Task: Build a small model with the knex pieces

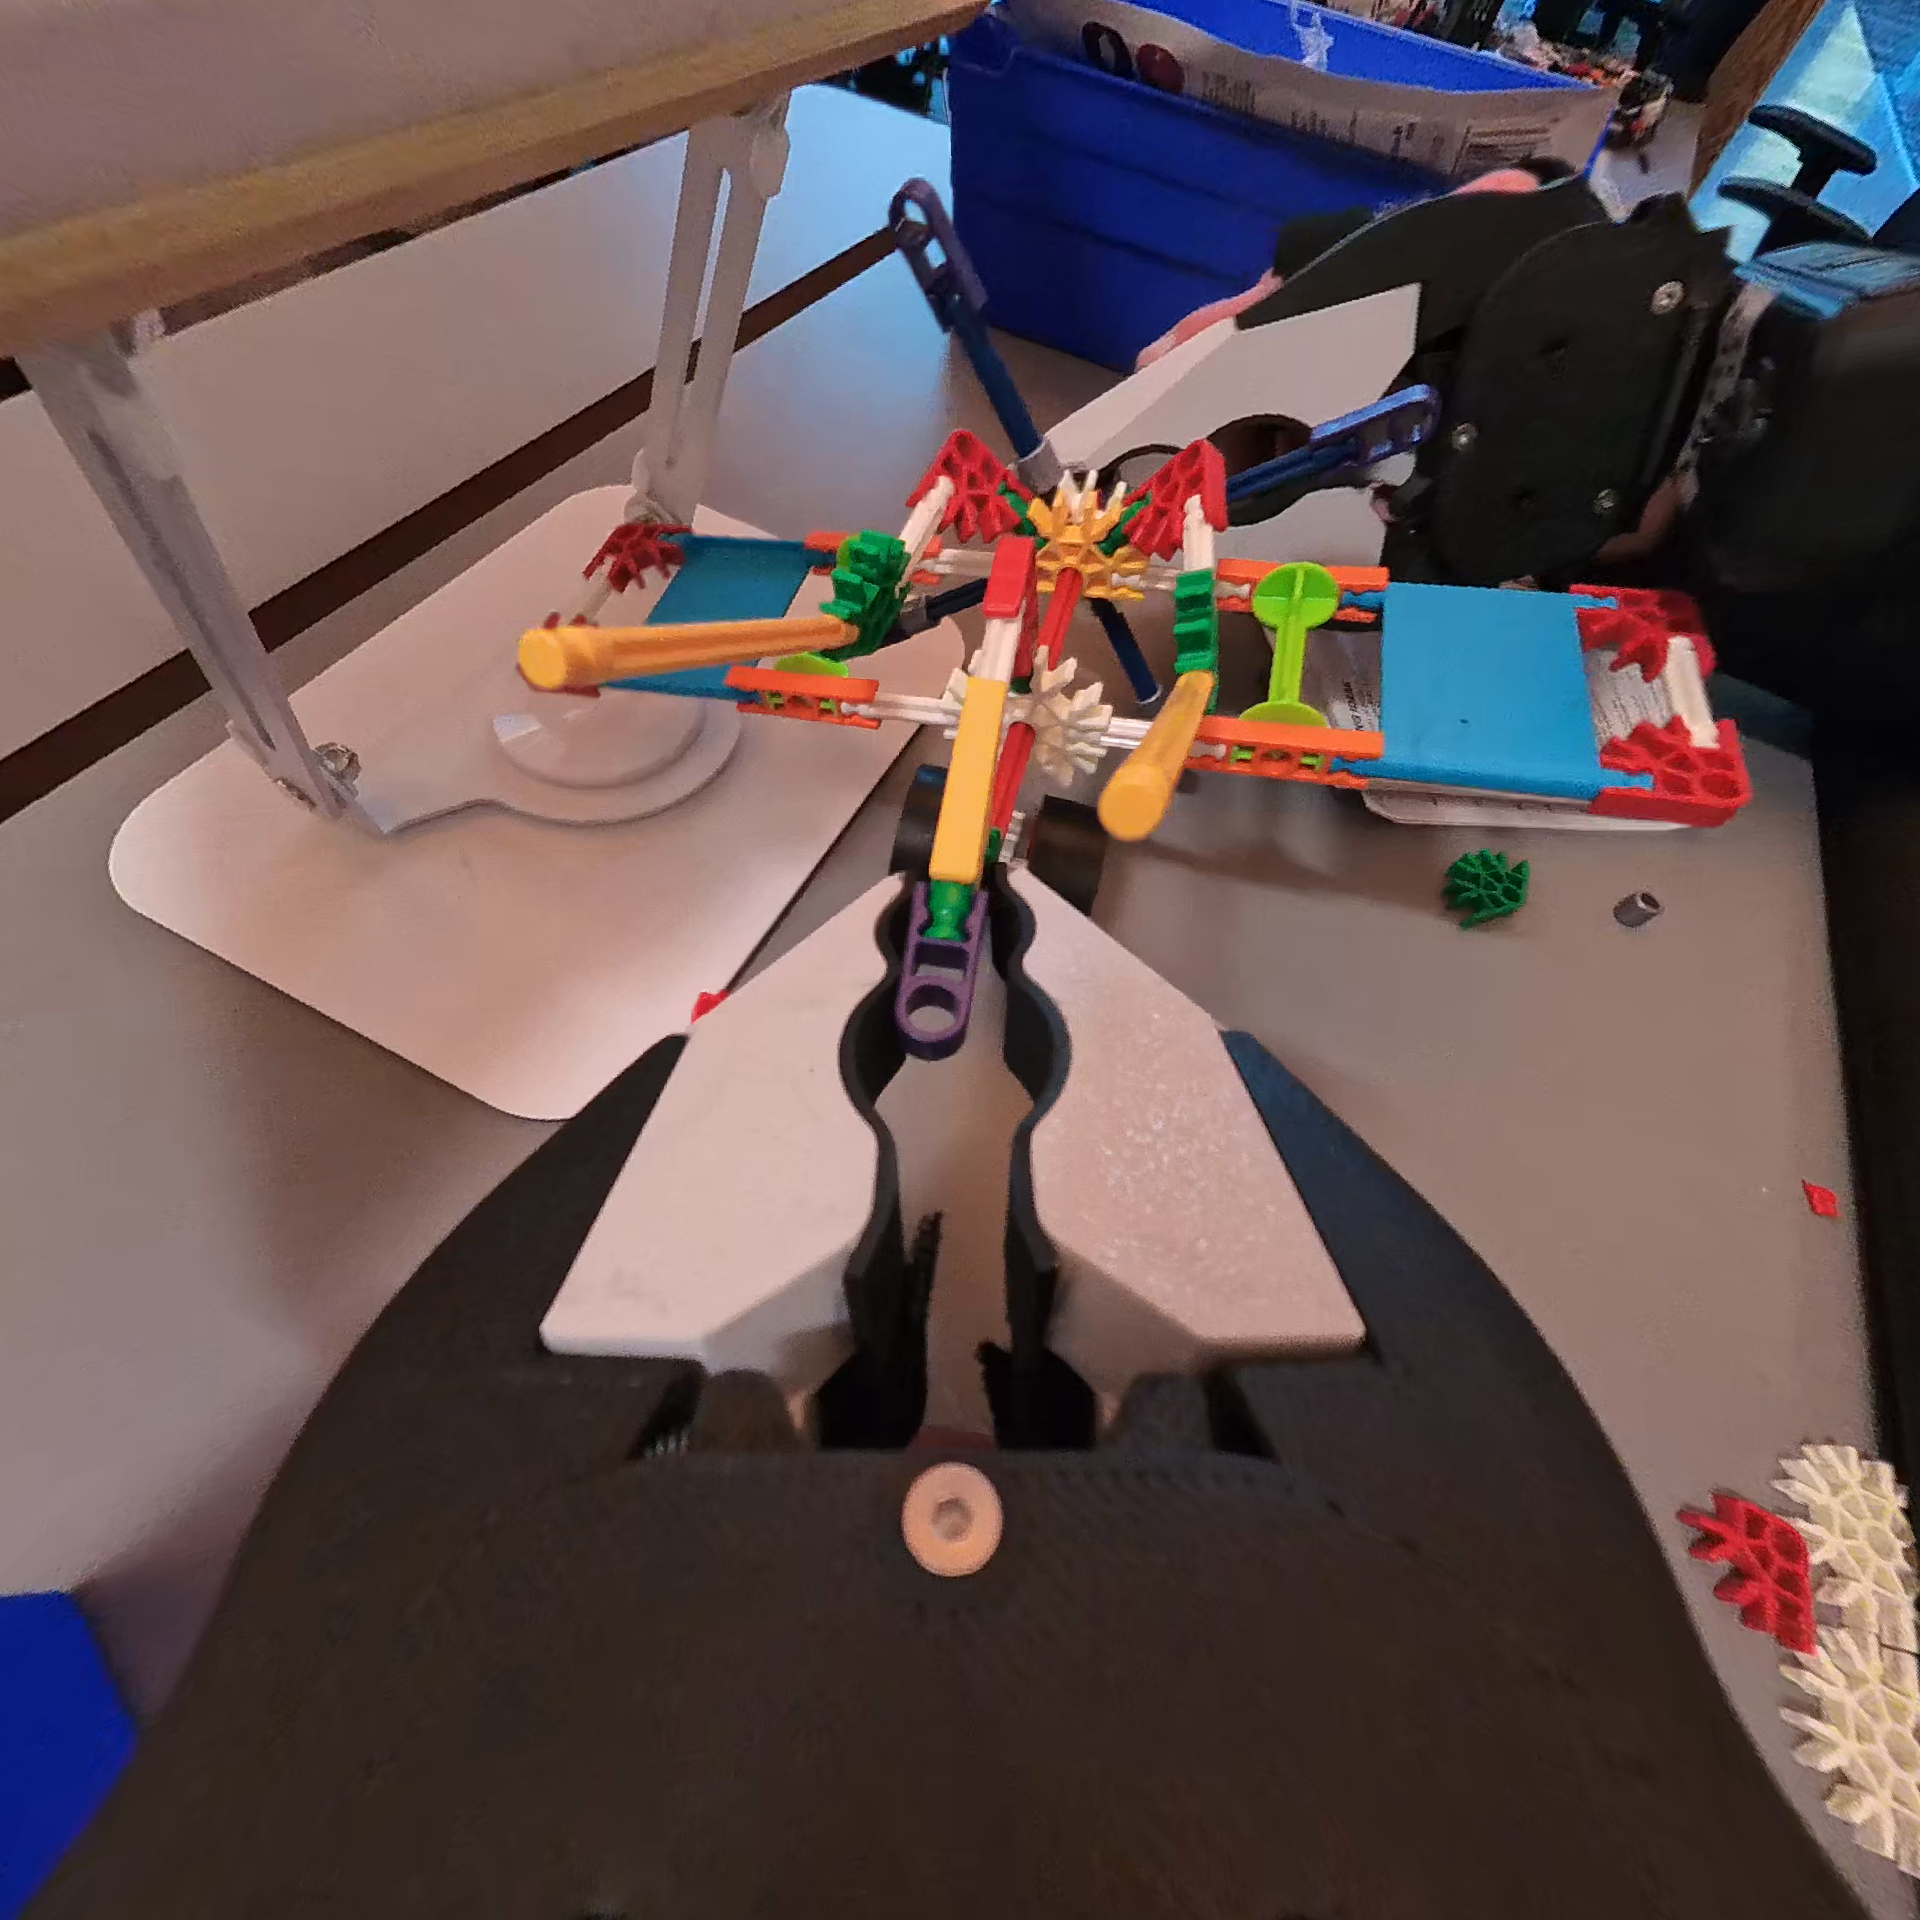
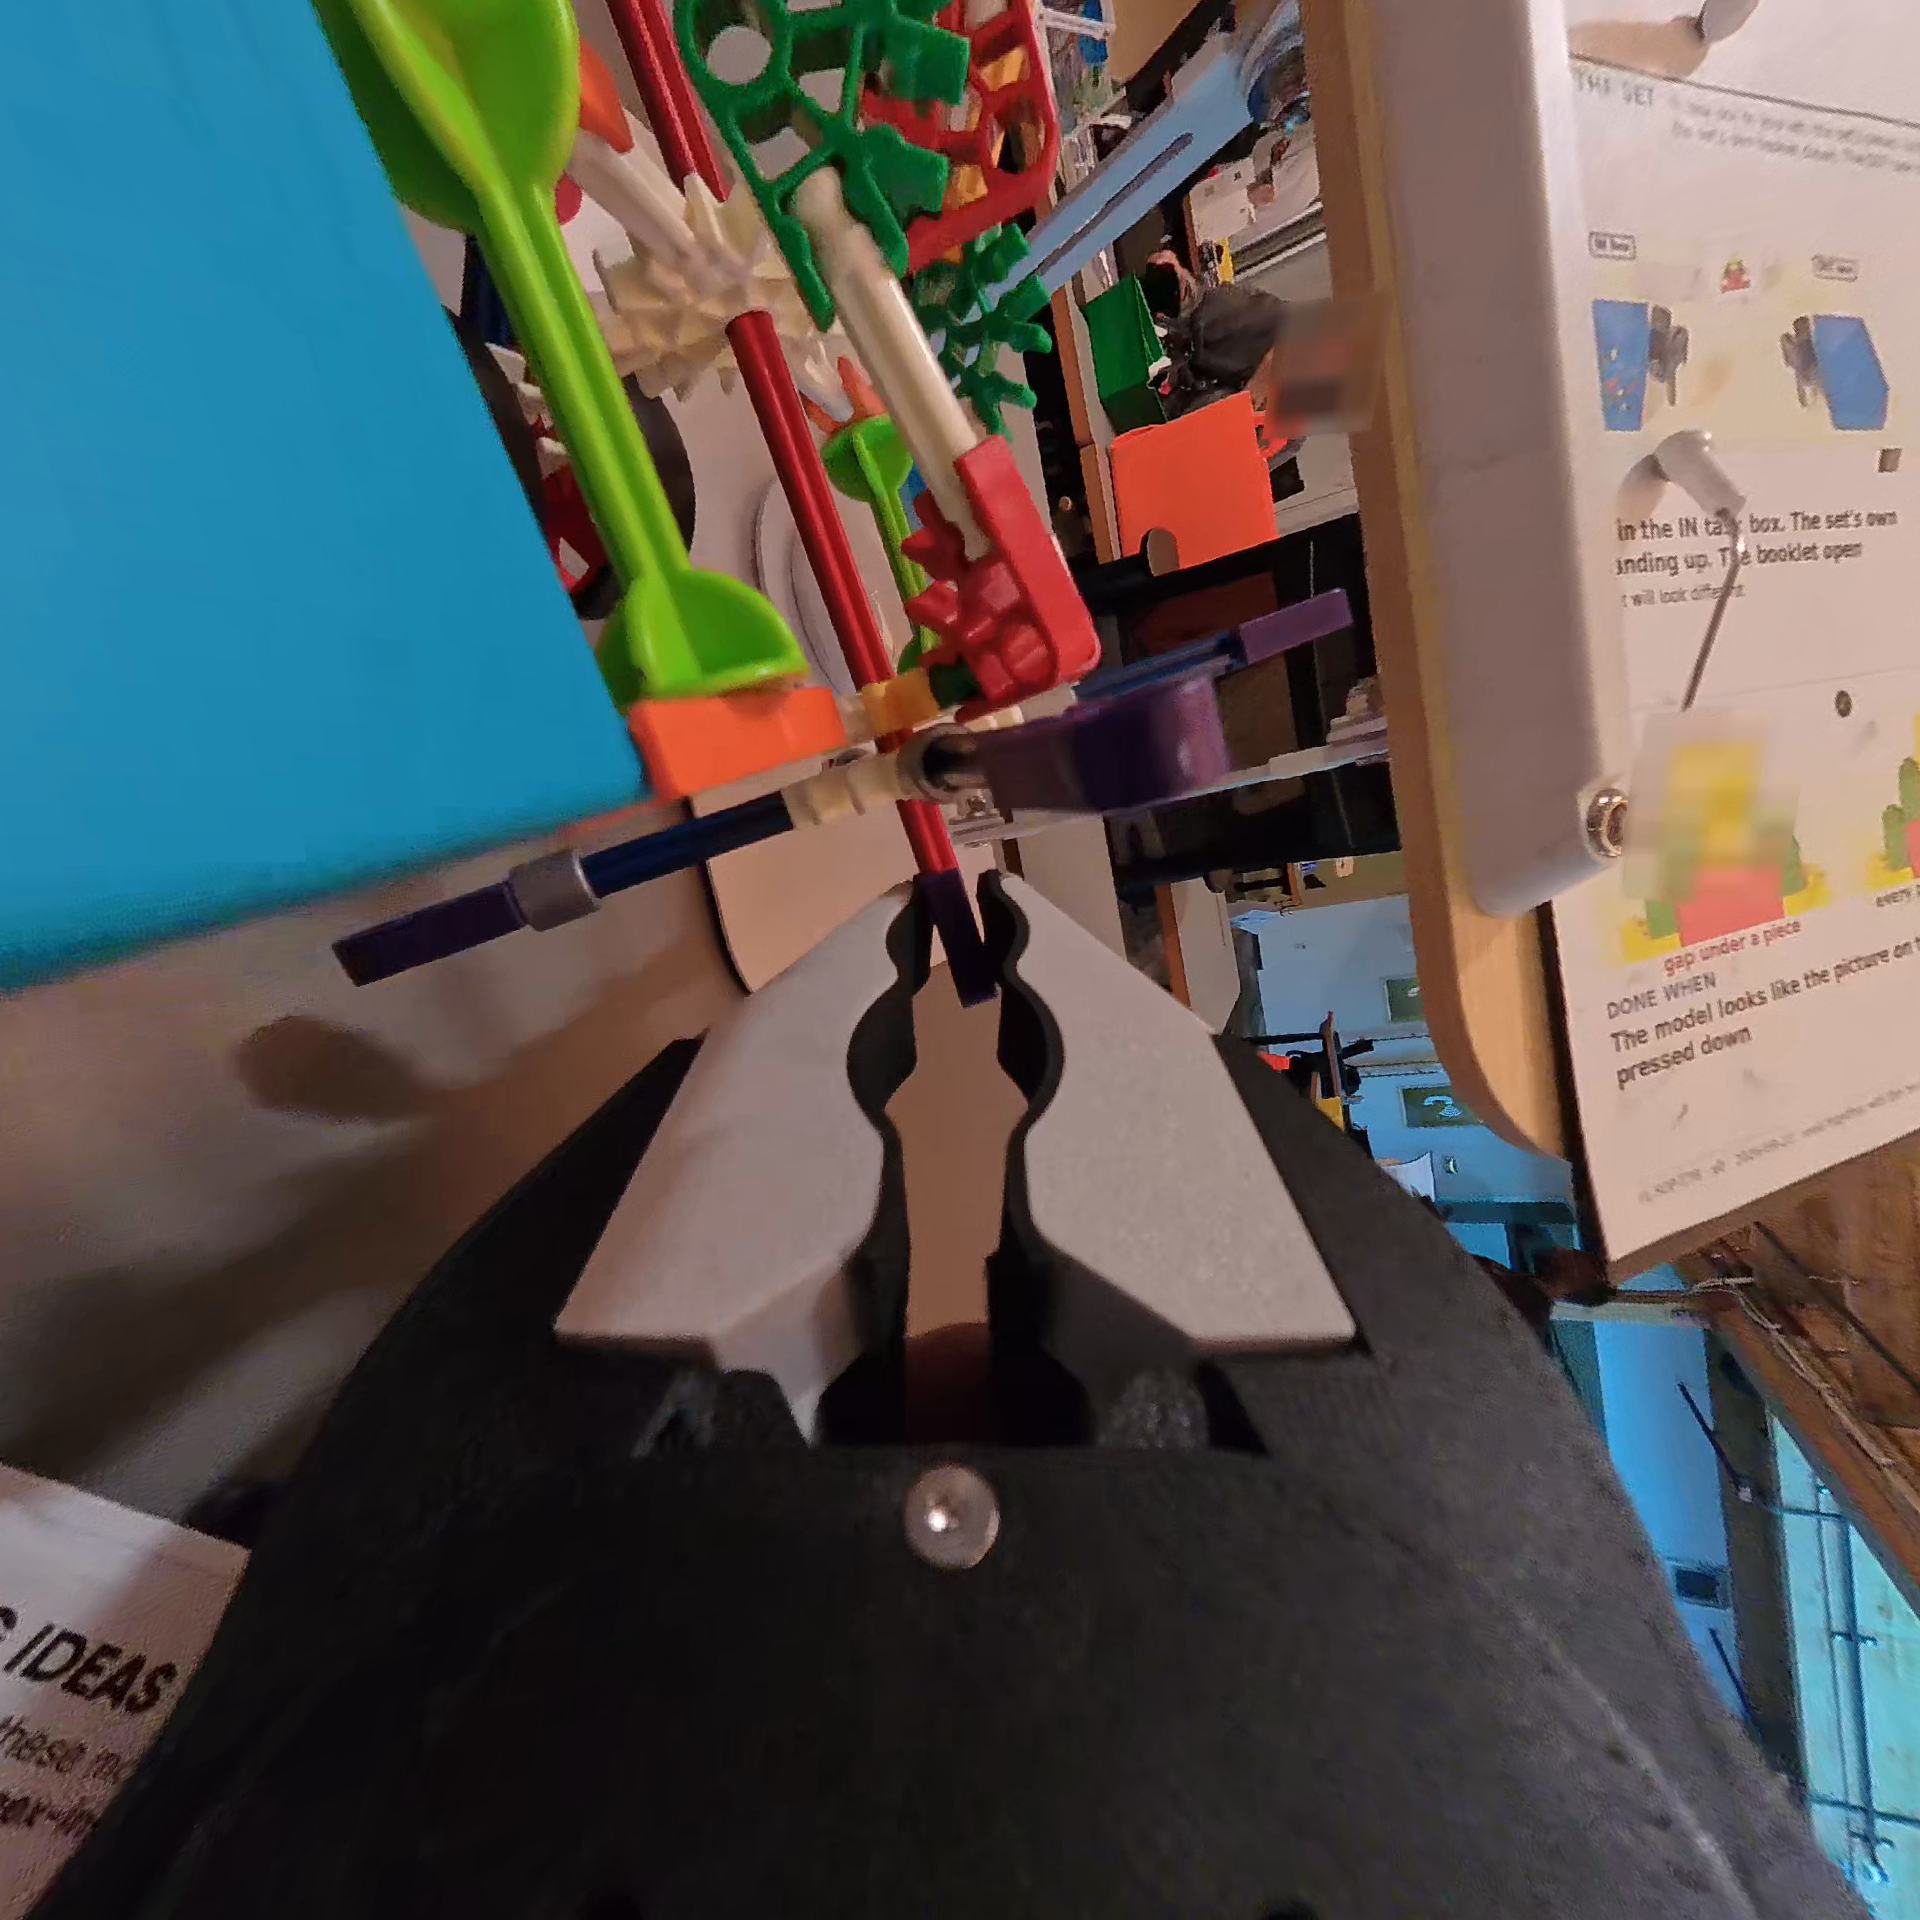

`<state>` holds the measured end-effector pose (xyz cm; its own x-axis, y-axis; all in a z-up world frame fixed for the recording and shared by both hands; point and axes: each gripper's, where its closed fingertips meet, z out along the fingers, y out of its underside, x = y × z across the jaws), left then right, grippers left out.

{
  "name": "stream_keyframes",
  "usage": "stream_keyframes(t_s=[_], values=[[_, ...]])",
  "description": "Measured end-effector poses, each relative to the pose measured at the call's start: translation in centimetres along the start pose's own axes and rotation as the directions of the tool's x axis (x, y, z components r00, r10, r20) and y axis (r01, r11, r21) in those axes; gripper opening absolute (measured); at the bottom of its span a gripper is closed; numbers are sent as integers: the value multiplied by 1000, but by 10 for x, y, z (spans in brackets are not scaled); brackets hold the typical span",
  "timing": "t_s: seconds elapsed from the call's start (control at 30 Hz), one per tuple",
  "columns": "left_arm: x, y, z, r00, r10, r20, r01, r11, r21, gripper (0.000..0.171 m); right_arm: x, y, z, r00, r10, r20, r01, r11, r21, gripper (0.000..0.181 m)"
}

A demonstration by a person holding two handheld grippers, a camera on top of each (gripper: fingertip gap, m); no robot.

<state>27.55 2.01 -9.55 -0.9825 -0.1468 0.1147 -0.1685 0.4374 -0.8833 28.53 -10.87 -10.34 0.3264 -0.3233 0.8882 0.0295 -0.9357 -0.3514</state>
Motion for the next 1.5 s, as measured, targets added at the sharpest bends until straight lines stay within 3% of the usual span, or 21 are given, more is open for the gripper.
stream_keyframes(t_s=[0.77,0.97,1.2,1.4,1.5], values=[[-45,2,11,976,-142,168,131,988,76,40,-14,-27,-42,981,-176,78,180,983,-41,2],[-50,11,4,963,-160,216,160,987,19,48,-16,-33,-47,982,-171,76,176,983,-59,2],[-16,30,-26,971,-164,172,187,974,-131,60,-18,-32,-47,985,-153,78,158,986,-62,2],[31,-12,-53,994,-28,105,35,997,-63,66,-22,-42,-52,982,-165,91,171,983,-65,2],[62,-15,-51,991,91,95,-79,990,-117,73,-23,-47,-53,983,-161,89,167,984,-69,2]])
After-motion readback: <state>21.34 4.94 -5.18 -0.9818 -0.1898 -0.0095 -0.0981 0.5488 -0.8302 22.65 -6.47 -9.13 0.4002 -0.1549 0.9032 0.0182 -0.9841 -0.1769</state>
